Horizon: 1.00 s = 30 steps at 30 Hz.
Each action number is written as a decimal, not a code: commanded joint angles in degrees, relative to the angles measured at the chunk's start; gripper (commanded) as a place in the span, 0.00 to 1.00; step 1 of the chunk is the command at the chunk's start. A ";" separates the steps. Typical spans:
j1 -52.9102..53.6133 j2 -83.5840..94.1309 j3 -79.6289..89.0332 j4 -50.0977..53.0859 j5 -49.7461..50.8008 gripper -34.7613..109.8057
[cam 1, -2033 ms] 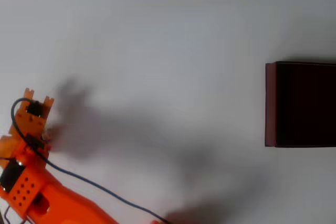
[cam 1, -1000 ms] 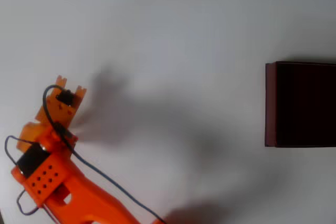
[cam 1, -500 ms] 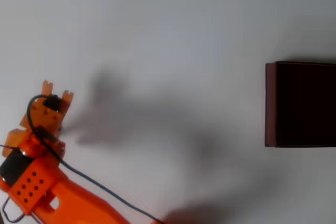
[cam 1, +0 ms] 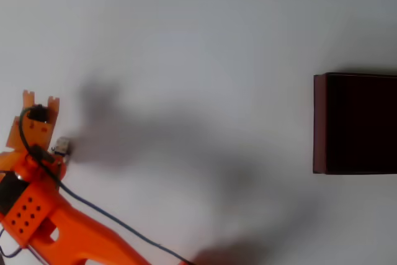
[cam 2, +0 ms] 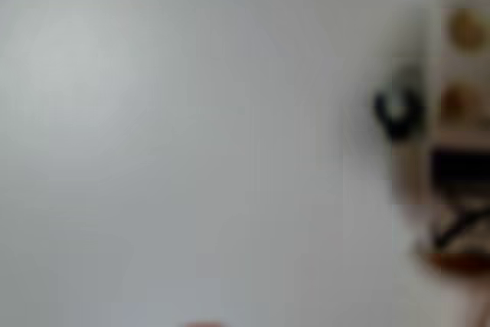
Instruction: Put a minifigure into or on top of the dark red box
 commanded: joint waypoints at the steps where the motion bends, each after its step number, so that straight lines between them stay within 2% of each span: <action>1: 1.14 3.60 2.37 -0.26 -1.05 0.37; 8: 2.20 5.71 8.44 -4.57 -2.64 0.37; 18: 1.14 6.33 11.78 -8.17 0.00 0.37; 30: -0.18 6.24 18.72 -18.63 0.35 0.35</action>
